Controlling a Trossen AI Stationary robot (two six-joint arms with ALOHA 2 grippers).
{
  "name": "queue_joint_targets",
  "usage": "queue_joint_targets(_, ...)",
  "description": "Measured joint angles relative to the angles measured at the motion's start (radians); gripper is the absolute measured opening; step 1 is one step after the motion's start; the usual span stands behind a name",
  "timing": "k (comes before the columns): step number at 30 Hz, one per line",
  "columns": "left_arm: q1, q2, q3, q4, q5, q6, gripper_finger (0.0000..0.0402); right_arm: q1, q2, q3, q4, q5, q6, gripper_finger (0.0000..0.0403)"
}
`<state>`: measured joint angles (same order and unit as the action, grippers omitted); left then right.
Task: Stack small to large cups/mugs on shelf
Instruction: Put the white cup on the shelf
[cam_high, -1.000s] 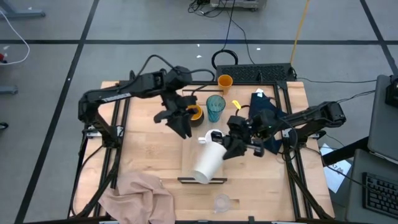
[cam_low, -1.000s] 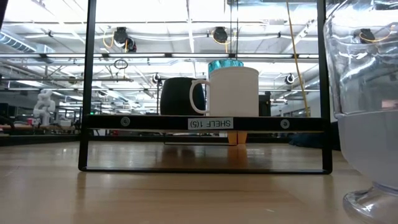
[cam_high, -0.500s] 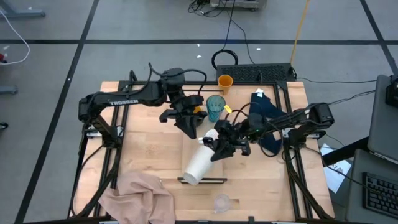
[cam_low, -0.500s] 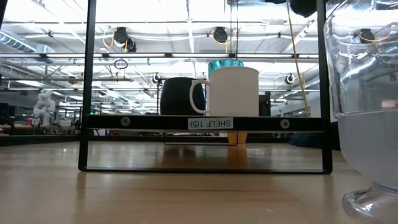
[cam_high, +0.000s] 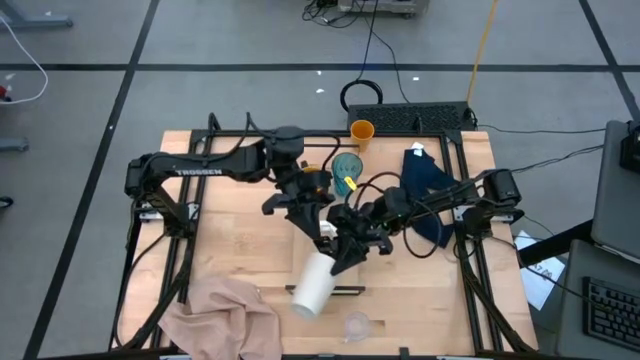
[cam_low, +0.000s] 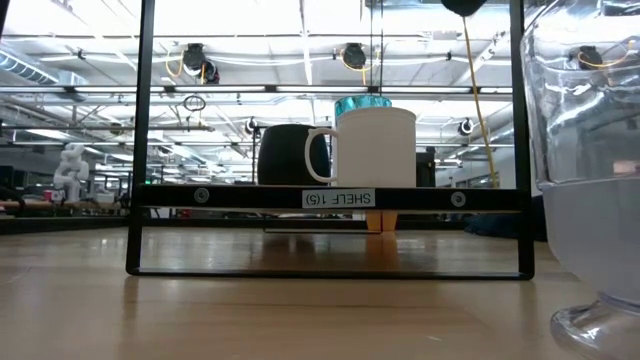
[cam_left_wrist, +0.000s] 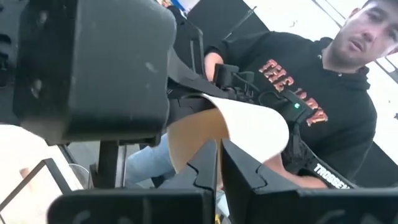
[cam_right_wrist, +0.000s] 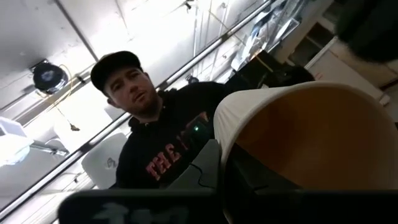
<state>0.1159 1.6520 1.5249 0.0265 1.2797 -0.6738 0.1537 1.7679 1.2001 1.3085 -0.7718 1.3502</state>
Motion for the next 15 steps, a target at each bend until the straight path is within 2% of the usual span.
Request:
queue_joint_targets(9,-0.032,0.0,0.0,-0.013,-0.007,0.007,0.0026,0.007,0.0,0.0,-0.004,-0.023,0.052,0.0)
queue_joint_targets(12,-0.05,0.0,0.0,-0.043,-0.007,0.029,0.005,0.007,0.0,0.0,-0.003,-0.043,0.063,0.0)
queue_joint_targets(15,-0.061,0.0,0.0,-0.067,-0.022,0.048,0.0093,0.007,0.0,0.0,-0.004,-0.045,0.078,0.0)
